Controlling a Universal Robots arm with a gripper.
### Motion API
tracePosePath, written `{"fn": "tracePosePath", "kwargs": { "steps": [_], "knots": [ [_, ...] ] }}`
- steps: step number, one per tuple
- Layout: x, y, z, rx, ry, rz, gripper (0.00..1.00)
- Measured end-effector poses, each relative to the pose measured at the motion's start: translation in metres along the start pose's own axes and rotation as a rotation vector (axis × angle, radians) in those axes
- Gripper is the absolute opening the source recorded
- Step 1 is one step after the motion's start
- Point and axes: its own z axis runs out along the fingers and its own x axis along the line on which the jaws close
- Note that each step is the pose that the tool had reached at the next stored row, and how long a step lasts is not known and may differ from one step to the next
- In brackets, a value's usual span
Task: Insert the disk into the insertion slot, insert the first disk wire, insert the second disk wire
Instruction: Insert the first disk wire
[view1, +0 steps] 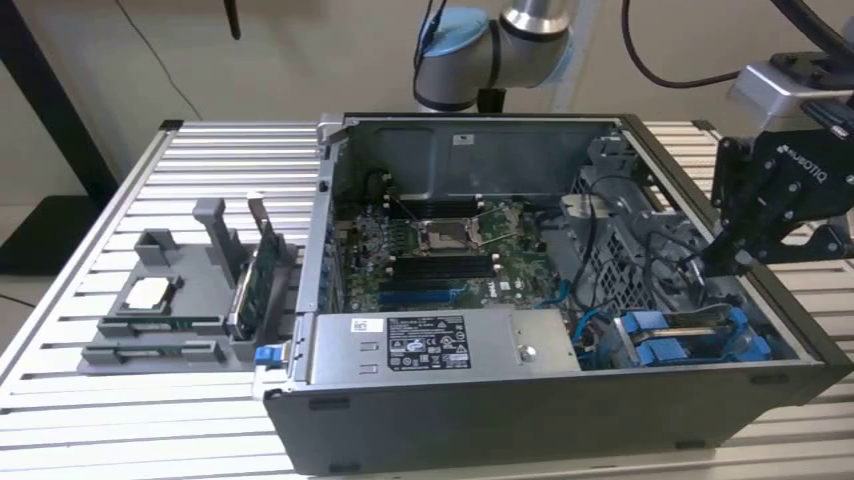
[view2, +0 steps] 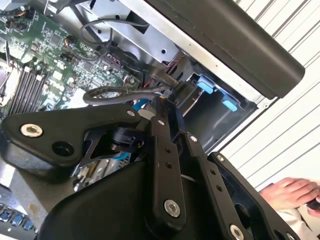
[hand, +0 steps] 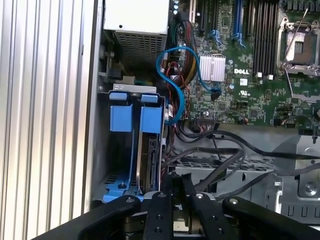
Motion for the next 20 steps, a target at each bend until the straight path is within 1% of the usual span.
{"fn": "tracePosePath", "kwargs": {
  "steps": [2, 4, 14, 17, 20],
  "knots": [
    [0.0004, -0.0028, 0.0005, -0.006, 0.0008, 0.0, 0.19],
    [0.0005, -0.0042, 0.0009, -0.009, 0.0021, 0.001, 0.19],
    [0.0009, -0.0043, 0.0012, -0.0092, 0.0034, 0.001, 0.19],
    [0.0032, -0.004, 0.0017, -0.0092, 0.0035, 0.001, 0.19],
    [0.0072, -0.0036, 0.0024, -0.0091, 0.0034, 0.003, 0.19]
  ]
}}
